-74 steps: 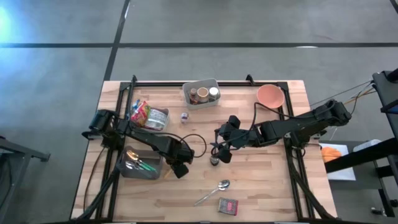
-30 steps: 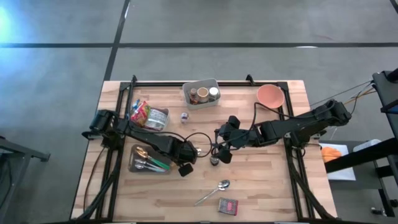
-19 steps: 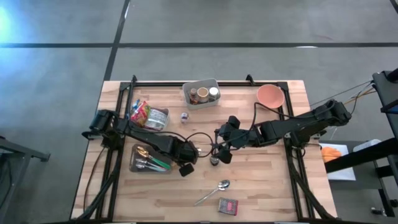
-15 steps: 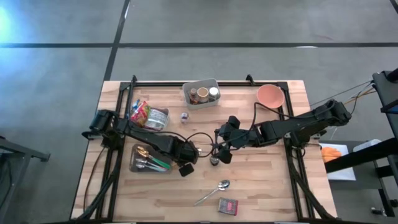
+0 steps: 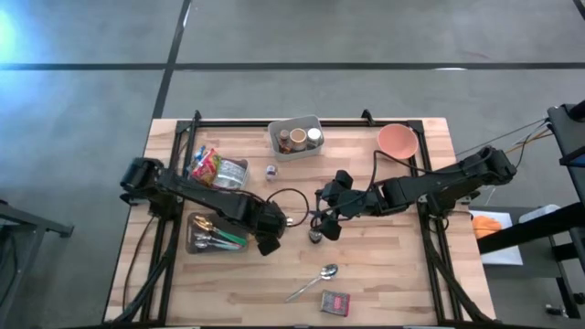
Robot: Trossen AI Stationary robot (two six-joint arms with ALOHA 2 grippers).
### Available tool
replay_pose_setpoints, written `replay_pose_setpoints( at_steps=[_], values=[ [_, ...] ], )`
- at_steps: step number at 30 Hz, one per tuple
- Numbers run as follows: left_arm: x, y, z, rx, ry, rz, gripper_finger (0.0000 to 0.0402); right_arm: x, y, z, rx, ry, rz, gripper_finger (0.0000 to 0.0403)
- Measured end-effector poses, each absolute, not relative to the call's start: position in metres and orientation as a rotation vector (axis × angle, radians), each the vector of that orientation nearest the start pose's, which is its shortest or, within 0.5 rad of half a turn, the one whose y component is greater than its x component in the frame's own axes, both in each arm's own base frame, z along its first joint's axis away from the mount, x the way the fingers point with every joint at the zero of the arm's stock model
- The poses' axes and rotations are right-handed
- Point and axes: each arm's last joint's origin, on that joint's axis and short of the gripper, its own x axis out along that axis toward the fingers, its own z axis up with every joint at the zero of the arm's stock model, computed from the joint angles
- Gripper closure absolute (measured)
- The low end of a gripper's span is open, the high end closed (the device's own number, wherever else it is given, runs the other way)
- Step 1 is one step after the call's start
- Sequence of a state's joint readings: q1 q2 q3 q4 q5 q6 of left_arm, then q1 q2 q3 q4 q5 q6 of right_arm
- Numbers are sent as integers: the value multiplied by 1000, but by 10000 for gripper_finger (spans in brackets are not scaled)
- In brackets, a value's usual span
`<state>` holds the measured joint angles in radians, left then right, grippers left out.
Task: Pick & Place Food Item
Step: Put the yellow spoon into the black bin
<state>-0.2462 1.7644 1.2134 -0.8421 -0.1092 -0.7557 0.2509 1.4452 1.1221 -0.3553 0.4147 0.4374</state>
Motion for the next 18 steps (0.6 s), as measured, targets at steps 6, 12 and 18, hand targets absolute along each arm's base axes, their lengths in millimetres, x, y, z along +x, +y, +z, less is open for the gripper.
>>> replay_pose_setpoints(
  at_steps=[6,12,18],
  values=[
    [317,-74,202,-351,1226,450,276,305,66,285,199,593,-293,121],
    [328,-75,199,-329,1168,400,277,305,66,285,200,591,-293,121],
    [331,-73,189,-293,1194,404,277,305,66,285,199,593,-293,121]
  ],
)
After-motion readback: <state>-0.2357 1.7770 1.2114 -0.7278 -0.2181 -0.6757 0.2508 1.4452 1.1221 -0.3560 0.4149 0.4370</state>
